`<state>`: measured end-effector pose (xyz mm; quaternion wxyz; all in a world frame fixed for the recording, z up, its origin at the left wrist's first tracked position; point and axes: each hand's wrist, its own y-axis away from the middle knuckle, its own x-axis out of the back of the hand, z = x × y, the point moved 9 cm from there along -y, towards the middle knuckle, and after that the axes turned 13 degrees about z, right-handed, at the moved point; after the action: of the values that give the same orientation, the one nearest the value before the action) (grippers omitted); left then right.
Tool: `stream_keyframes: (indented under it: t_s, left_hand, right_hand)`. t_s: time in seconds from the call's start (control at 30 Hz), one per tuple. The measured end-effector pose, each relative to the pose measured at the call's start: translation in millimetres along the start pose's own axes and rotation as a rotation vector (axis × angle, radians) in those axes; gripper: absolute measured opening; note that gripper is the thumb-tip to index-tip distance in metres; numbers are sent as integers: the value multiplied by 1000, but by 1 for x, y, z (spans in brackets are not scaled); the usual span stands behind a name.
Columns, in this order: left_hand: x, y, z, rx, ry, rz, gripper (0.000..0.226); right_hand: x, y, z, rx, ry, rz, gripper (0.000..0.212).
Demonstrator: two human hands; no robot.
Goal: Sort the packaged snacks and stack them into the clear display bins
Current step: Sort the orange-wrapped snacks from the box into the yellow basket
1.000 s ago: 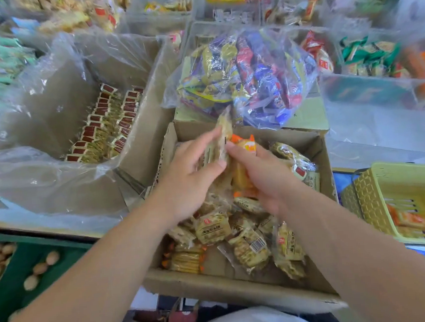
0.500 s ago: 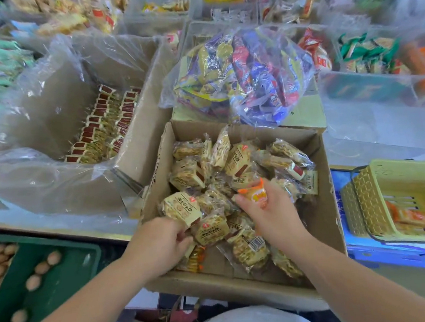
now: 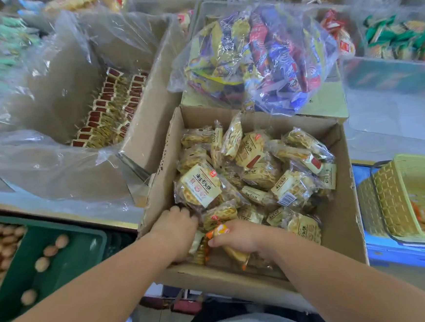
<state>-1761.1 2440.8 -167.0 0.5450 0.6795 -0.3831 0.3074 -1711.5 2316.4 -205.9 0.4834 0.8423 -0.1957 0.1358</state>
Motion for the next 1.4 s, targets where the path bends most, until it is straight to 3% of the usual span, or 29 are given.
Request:
stream_keyframes:
  t_s: [0.1,0.2,0.3,0.43,0.6,0.73,0.83,0.97,1.1,1.27,1.4]
  left_hand:
    - [14,-1,-2,7,-93,71,36]
    - [34,4,-4,8,-62,142,31]
    - [61,20,-12,-2,71,248,20]
    - [92,57,-44,88,313,563,21]
    - [91,94,-95,363,550,937,31]
    - [36,91,-96,587,928,806,64]
    - [3,87,-92,712,1182,759,70]
    - [-2,84,-93,736,1204,788,65]
    - [-4,84,-93,732,1209,793,63]
    - [-2,85,-94,728,1202,808,62]
    - [-1,85,-94,722,1186,799,62]
  right_hand:
    - [5,-3,4,-48,-132,-3,90]
    - [9,-11,2,-52,-199,34,66]
    - [3,-14,-1,-70,-260,61,54]
    - [-10,-17,-7,-91,-352,70,45]
    - [-32,-21,-17,-145,-466,35,64]
    - [-43,-26,-25,-78,-419,20,43]
    - [-40,-33,-27,-13,-306,96,28]
    - [-36,-37,-30,19,-246,169,24]
    - [-43,-36,-27,-9,-248,131,27]
    - [-46,-34,-28,-14,-246,95,64]
    - [-52,-31,-22,-28,-304,-29,83]
